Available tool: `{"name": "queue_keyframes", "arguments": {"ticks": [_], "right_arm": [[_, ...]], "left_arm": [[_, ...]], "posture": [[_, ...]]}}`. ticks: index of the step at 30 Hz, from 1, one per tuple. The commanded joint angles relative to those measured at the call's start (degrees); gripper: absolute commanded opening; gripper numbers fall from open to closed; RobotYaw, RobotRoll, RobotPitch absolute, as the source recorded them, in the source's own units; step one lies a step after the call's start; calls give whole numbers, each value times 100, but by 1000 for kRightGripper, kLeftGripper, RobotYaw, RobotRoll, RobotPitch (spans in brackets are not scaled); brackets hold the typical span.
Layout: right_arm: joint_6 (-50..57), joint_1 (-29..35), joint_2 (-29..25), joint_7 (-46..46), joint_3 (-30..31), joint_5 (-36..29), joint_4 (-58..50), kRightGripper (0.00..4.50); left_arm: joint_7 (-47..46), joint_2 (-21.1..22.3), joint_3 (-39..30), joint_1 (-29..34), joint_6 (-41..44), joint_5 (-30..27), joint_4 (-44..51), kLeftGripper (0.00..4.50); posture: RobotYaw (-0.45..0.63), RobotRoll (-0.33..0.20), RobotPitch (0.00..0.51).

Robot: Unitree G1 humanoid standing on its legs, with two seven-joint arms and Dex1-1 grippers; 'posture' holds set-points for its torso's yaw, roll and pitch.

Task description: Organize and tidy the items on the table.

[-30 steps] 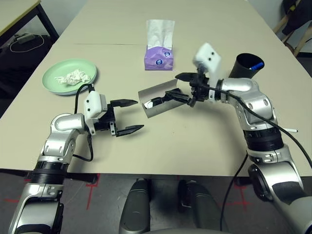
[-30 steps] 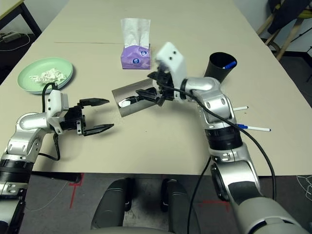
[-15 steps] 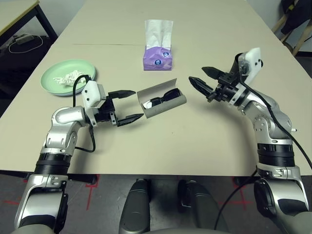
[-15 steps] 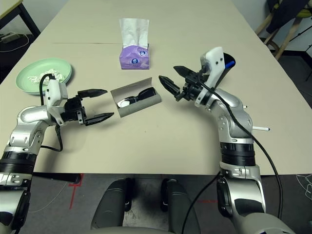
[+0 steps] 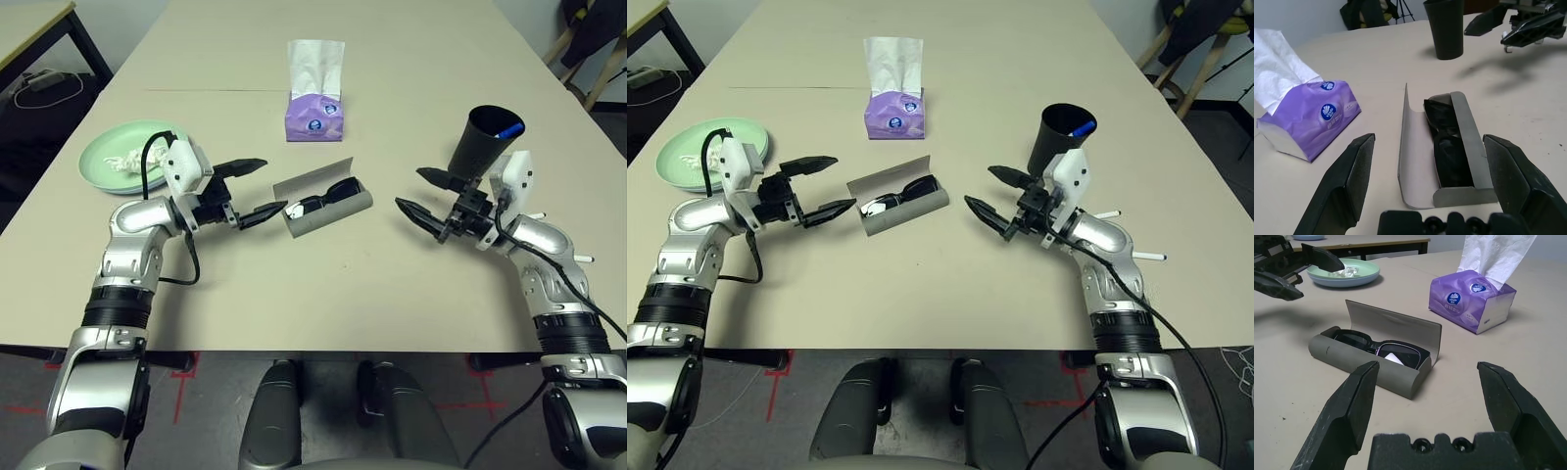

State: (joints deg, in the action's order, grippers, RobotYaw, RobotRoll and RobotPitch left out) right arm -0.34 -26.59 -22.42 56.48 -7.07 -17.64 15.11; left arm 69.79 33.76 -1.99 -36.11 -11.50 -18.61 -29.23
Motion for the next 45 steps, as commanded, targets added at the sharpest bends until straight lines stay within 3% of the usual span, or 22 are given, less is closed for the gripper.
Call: {"name": "queue_keyframes", "arguments": {"ticks": [1,4,14,20,25,39,45], "right_arm": [[99,167,-58,19,118,-100,-276,4427],[208,309,-31,-52,178,-163,-565,4500],[-201,398,-166,91,480,0,-487,4500],[5,365,-117,-32,539,-106,-743,4500],[116,354,-106,-86,559,-143,-850,4500],[351,326,-87,-229,643,-218,-1122,4500],[416,324,-107,-265,655,-249,-1210,4500]], "left_arm": [[187,-114,23,-153,-90,24,-387,4500],[329,-152,4,-249,-56,1,-567,3875],[771,-441,37,-494,-1314,274,-1867,20],[452,-466,-155,-970,-1001,255,-2321,20],[554,-437,-182,-1091,-410,184,-2125,20],[-251,-441,-369,-1320,-371,402,-2505,20],[-878,-375,-247,-1455,-310,860,-3079,20]], "posture": [[92,0,180],[87,0,180],[60,0,179],[65,0,180],[68,0,184],[65,0,184],[56,0,184]]}}
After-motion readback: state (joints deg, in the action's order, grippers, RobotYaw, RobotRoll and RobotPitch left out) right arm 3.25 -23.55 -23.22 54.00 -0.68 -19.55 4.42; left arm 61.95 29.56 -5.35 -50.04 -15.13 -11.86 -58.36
